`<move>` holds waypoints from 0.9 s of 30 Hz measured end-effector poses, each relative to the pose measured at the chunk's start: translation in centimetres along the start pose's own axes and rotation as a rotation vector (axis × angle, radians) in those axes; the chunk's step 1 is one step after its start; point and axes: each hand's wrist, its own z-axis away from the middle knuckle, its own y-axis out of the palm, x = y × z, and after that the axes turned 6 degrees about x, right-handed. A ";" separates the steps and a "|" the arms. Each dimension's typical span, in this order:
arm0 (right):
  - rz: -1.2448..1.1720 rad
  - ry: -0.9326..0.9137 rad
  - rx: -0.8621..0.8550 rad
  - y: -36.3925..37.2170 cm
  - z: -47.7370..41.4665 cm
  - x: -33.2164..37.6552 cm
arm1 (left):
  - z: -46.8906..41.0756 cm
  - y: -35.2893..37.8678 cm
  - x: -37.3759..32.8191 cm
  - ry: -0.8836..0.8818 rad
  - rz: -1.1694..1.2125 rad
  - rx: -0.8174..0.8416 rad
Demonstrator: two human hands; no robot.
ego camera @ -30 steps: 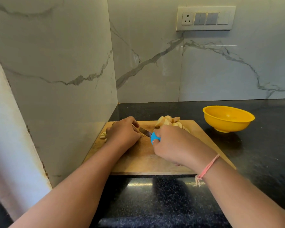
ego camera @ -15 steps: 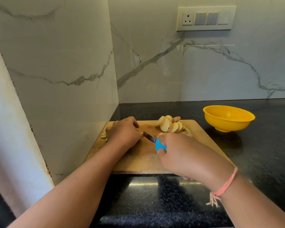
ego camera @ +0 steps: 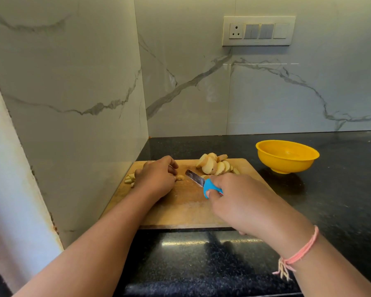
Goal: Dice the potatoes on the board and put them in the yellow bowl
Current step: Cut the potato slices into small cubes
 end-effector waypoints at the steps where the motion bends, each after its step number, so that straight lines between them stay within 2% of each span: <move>1: 0.000 0.009 0.004 0.1 -0.2 0.1 | -0.1 0.0 0.0 0.002 0.001 0.011; 8: 0.013 0.022 0.026 0.9 -1.3 0.5 | -0.2 -0.2 -0.1 0.024 -0.057 -0.042; 19: 0.003 -0.018 -0.004 1.2 -2.3 1.2 | -0.7 0.0 0.4 -0.062 -0.070 -0.102; 27: 0.116 -0.036 0.041 1.4 -3.1 1.7 | -0.7 -0.1 0.1 -0.098 -0.060 -0.088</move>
